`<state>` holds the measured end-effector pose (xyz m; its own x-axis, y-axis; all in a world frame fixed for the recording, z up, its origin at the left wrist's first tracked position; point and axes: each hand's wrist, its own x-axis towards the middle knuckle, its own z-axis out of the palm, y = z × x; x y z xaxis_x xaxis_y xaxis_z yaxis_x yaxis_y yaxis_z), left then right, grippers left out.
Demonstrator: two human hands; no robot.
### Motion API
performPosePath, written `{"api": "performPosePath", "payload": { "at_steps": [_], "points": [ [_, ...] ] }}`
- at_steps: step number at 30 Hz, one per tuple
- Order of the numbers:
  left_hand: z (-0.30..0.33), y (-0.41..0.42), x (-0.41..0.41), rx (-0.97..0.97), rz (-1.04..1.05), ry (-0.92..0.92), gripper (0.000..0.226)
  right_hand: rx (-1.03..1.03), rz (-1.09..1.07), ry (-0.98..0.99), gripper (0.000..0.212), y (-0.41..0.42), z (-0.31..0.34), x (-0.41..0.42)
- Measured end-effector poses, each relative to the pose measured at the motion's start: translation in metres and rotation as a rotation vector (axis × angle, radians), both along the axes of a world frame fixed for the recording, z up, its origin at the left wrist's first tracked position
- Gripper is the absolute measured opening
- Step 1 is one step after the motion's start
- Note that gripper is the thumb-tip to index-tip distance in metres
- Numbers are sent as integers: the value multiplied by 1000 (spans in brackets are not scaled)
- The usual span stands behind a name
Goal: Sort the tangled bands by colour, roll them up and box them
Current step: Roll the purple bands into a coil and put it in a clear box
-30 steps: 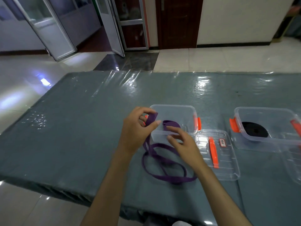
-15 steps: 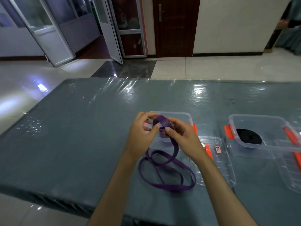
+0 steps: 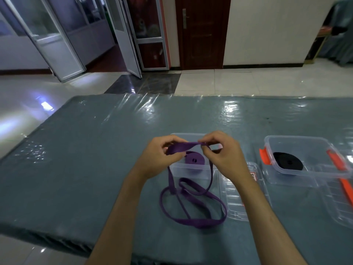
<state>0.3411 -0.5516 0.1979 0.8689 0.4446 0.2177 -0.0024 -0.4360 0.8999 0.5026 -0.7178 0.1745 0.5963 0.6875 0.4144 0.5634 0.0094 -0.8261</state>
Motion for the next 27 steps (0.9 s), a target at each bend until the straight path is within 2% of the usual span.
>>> {"api": "performPosePath", "payload": {
  "at_steps": [4, 6, 10, 13, 15, 19, 21, 25, 27],
  "points": [
    [-6, -19, 16, 311, 404, -155, 21, 112, -101, -26, 16, 6, 7, -8],
    [-12, -26, 21, 381, 503, -167, 22, 152, -97, -5, 18, 8, 10, -11],
    [-23, -30, 24, 248, 386, -120, 30, 209, -153, 64, 18, 8, 13, -7],
    [-25, -31, 23, 147, 338, -162, 29, 189, -148, 80, 18, 7, 10, -3],
    [-25, -30, 26, 129, 407, -185, 22, 188, -114, 82, 17, 7, 7, -1],
    [-25, -25, 34, 287, 646, -143, 12, 154, -39, 49, 17, 7, 2, 1],
    [-25, -22, 40, 211, 562, -136, 18, 161, -41, 70, 17, 9, 0, 2],
    [-30, -19, 49, -195, 199, -123, 31, 198, -95, 193, 18, 10, -3, 11],
    [-34, -18, 50, -289, 111, -153, 38, 201, -101, 236, 17, 8, -4, 19]
  ]
}}
